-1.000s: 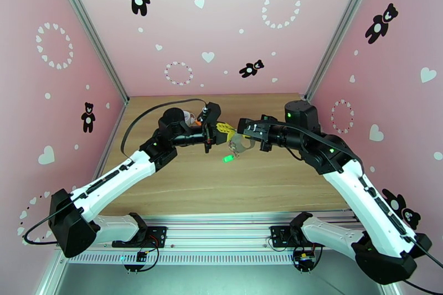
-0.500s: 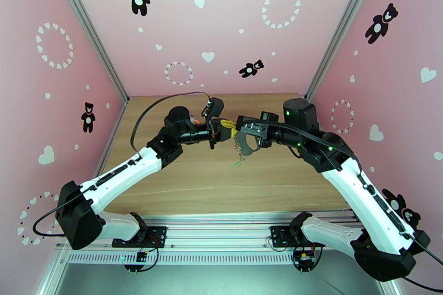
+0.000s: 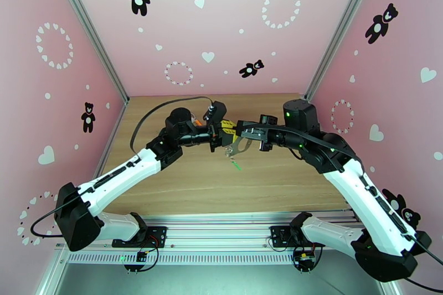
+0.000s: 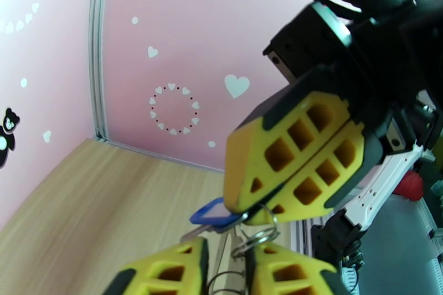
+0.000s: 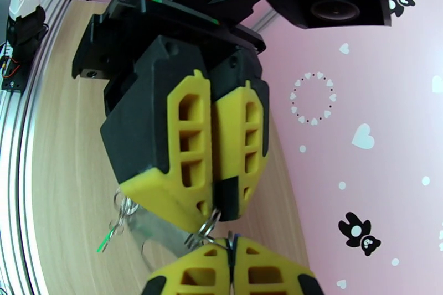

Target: Remove the keys from the keyring

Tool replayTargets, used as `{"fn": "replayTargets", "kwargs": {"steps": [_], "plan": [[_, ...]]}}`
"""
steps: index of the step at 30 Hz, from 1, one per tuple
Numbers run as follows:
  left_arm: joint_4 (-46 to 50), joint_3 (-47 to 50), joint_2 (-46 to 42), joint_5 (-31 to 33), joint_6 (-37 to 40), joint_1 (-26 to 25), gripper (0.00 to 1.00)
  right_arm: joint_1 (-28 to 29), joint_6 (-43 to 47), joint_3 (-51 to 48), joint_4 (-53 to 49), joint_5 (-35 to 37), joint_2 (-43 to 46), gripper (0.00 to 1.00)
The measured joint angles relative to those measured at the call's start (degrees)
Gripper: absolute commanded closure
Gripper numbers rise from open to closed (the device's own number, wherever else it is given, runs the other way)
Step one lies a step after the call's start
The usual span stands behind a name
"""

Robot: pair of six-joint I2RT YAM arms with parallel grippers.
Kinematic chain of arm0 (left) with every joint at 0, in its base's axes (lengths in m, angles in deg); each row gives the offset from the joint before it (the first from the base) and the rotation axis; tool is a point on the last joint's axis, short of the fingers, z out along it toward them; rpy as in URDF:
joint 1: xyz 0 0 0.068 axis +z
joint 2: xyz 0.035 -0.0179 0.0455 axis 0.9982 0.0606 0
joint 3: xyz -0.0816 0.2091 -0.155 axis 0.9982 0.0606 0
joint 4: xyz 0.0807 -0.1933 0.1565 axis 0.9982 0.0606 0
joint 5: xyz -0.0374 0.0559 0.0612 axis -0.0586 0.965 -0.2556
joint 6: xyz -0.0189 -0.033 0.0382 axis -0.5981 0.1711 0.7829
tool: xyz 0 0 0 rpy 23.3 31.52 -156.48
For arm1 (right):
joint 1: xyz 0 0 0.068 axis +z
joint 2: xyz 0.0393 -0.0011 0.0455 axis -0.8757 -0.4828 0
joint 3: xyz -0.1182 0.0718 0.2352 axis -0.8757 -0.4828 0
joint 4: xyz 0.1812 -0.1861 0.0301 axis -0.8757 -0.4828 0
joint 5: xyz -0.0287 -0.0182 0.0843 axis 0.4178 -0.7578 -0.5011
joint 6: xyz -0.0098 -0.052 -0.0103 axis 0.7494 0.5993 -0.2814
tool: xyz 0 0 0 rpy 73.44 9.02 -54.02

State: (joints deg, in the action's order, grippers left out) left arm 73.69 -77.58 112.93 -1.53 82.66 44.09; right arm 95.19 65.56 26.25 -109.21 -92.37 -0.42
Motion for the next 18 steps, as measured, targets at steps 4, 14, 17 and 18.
{"fn": "replayTargets", "kwargs": {"steps": [4, 14, 17, 18], "plan": [[6.2, -2.7, -1.0, -0.3, 7.5, 0.0, 0.67, 0.1, -0.7, 0.2, -1.2, -2.7, -0.1, 1.00], [15.6, -5.8, -1.0, -3.1, 22.4, 0.0, 0.67, 0.1, -2.2, 1.5, -4.7, -6.9, -1.9, 1.00], [17.1, -6.4, -1.0, -3.9, 24.5, 0.0, 0.73, 0.1, -2.6, 1.7, -4.9, -7.3, -1.9, 1.00], [17.4, -6.5, -1.0, -4.1, 25.1, 0.0, 0.74, 0.1, -2.6, 1.7, -4.9, -7.3, -2.0, 1.00]]}}
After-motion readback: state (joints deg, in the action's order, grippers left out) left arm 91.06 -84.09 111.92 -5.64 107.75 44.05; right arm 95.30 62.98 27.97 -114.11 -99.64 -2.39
